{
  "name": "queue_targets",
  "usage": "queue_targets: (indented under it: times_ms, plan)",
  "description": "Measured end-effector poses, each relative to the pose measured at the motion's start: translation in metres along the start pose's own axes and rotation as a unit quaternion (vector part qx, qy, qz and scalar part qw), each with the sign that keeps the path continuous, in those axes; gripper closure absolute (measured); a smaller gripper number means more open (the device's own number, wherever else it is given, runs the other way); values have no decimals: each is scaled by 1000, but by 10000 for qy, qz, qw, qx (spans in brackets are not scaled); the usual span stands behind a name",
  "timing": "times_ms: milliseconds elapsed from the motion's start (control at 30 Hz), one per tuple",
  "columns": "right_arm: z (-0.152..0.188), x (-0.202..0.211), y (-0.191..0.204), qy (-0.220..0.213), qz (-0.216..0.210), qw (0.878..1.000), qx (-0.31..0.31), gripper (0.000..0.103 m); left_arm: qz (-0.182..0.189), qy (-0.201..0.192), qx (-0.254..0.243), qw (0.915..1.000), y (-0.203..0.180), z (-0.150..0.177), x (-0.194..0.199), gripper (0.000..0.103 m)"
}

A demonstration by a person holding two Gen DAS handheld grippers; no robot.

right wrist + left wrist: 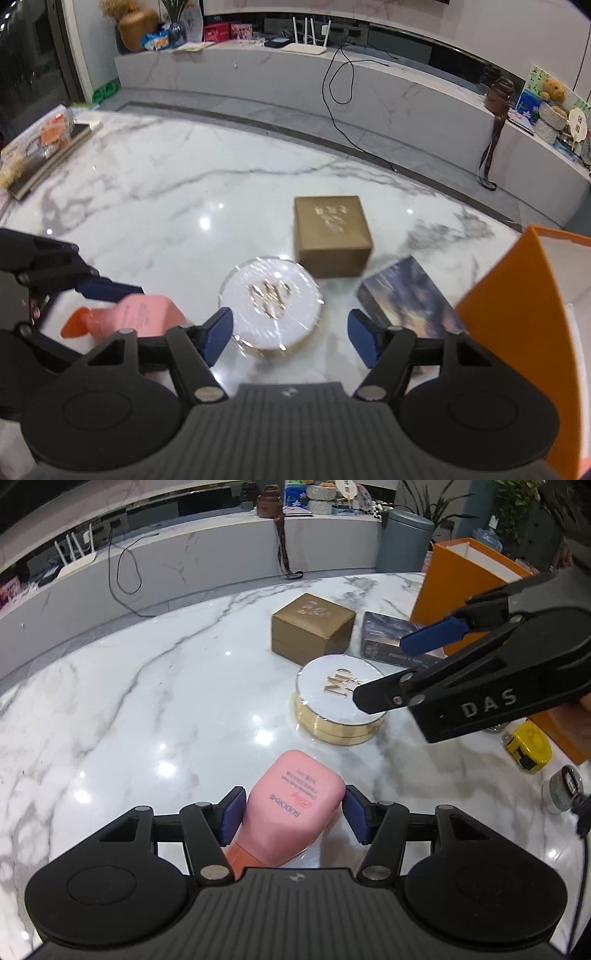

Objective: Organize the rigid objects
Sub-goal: 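Grasp the pink lotion bottle with left tool while right tool grasps the white MPG compact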

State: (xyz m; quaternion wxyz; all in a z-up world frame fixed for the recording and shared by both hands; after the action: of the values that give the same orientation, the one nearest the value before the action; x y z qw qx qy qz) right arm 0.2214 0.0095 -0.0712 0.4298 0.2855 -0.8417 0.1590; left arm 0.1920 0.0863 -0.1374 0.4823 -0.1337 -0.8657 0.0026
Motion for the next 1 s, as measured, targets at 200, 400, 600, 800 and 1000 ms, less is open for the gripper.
queue_targets:
  times_ms: [200, 400, 600, 800, 1000]
  plan:
    - [1, -20, 8, 130, 20, 9998, -144, 34, -10, -1, 170, 9999, 13, 2, 4, 37]
    - [1, -35, 15, 223, 4, 9996, -194, 29, -9, 47, 240, 9997, 20, 3, 0, 42]
    - [1, -44, 16, 199, 74, 9995, -228, 28, -63, 87, 217, 9997, 22, 6, -4, 47]
    - [2, -51, 17, 175, 141, 9994, -245, 28, -56, 50, 200, 9998, 22, 7, -3, 49]
    - [3, -57, 19, 138, 219, 9994, -221, 28, -97, 97, 172, 9998, 21, 7, -2, 50]
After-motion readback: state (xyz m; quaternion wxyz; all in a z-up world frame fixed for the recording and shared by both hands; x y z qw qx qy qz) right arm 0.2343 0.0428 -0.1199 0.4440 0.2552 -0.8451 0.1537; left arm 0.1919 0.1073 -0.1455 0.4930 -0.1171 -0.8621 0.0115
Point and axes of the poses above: each gripper's, at about its wrist camera, not at the fingertips, and x roughly against the way its jaws point, y to its left, z to its underside, the point moved 10 cm from there along -x, roughly the way its jaws point, and after that the axes turned 6 degrees about z, right-handed, at the moved point
